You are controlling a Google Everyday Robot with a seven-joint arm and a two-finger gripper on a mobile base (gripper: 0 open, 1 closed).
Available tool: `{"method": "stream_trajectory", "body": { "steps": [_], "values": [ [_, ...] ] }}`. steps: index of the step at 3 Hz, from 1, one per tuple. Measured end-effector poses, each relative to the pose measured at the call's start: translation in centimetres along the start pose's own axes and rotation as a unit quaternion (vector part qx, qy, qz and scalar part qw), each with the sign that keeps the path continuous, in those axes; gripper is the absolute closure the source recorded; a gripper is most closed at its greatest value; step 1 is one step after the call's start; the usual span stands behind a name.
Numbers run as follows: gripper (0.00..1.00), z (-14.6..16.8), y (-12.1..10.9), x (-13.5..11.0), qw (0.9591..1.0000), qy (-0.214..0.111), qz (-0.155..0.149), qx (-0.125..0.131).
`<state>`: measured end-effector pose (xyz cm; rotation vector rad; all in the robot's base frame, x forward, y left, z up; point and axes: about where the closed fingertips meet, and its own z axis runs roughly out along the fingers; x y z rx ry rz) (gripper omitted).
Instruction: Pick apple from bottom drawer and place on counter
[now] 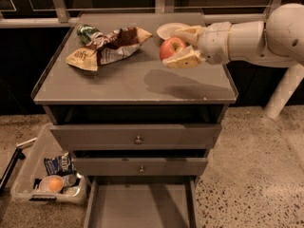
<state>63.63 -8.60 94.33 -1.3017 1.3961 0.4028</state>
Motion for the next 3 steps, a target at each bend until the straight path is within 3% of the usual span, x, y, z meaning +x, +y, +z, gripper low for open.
{"method": "stream_trajectory", "body": {
  "steps": [2, 3],
  "values": [
    [1.0, 3.4, -2.6, 3.1, 0.9963, 0.068, 0.051, 0.014],
    [1.0, 4.5, -2.9, 5.0, 0.9938, 0.07, 0.084, 0.017]
  ]
}}
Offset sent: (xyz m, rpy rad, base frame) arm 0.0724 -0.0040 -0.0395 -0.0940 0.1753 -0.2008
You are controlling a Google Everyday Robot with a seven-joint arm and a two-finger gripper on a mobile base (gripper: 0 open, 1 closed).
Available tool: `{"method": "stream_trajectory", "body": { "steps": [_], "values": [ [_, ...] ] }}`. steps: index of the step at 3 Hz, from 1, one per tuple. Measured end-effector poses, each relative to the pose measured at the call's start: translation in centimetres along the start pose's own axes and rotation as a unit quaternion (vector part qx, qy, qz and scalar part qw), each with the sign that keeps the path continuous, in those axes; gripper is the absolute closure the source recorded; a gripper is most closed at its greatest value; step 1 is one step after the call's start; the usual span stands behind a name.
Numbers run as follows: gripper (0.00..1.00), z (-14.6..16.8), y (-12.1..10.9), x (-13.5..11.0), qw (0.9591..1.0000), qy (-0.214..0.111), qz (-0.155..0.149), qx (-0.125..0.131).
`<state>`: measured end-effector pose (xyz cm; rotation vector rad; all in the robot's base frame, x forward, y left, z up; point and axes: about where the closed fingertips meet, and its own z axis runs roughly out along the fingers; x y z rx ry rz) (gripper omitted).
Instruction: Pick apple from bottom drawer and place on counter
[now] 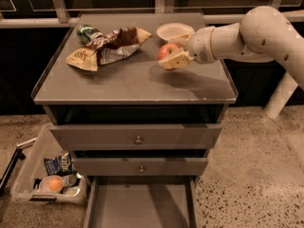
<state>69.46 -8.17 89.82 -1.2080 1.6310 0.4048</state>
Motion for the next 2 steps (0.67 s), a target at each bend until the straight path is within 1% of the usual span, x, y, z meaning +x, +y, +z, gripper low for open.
{"method": "stream_trajectory", "body": {
  "steps": [1, 2],
  "values": [
    [1.0, 1.4, 0.1, 1.0, 0.9995, -0.012, 0.026, -0.011],
    [1.0, 2.6, 0.6, 1.7, 0.9986, -0.023, 0.042, -0.024]
  ]
}}
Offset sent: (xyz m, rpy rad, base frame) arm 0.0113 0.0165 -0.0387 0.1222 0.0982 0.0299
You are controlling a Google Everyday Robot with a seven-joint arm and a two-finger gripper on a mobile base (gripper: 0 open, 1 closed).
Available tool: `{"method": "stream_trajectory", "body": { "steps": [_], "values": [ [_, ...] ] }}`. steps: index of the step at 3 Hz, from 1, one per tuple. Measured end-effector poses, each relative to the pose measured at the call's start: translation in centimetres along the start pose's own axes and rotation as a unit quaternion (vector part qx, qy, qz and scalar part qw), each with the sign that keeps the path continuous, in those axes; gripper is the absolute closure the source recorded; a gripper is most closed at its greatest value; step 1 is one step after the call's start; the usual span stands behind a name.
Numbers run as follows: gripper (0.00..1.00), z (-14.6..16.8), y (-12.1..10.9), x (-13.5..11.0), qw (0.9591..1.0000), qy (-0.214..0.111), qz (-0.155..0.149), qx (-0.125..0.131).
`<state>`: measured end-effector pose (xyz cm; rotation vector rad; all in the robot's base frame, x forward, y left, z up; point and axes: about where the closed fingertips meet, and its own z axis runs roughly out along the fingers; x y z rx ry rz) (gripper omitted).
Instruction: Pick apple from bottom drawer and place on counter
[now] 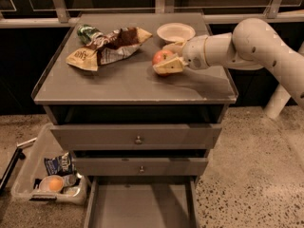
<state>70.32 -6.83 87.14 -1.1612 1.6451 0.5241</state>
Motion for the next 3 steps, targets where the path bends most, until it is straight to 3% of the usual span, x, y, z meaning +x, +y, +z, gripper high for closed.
{"method": "stream_trajectory", "body": {
  "steps": [3],
  "values": [
    [0.34, 0.01, 0.01, 0.0, 1.0, 0.0, 0.0, 0.0]
  ]
}}
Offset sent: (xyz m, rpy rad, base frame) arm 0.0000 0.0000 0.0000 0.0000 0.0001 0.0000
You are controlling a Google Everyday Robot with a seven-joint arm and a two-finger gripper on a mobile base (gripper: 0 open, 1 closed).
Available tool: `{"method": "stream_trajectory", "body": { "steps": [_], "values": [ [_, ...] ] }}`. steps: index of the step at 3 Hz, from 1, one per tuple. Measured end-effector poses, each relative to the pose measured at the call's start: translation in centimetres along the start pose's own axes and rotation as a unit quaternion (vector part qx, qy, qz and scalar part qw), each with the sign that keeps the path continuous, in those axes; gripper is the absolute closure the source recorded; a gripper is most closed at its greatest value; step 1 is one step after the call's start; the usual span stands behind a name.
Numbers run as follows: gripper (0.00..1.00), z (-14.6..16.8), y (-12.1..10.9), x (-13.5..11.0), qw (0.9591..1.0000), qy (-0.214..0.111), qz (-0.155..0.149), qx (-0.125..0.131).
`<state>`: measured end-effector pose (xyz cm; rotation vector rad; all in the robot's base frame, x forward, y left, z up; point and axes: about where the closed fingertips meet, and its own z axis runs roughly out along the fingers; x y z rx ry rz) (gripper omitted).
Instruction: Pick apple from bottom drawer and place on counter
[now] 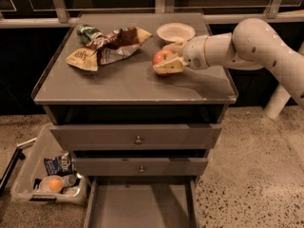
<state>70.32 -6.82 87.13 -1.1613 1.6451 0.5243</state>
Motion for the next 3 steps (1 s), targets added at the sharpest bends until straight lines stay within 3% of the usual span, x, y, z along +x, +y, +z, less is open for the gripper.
{"method": "stream_trajectory", "body": {
  "steps": [1, 2, 3],
  "values": [
    [0.11, 0.0, 0.0, 0.0, 1.0, 0.0, 0.0, 0.0],
    [0.0, 0.01, 0.0, 0.0, 1.0, 0.0, 0.0, 0.0],
    [0.0, 0.01, 0.0, 0.0, 1.0, 0.0, 0.0, 0.0]
  ]
}}
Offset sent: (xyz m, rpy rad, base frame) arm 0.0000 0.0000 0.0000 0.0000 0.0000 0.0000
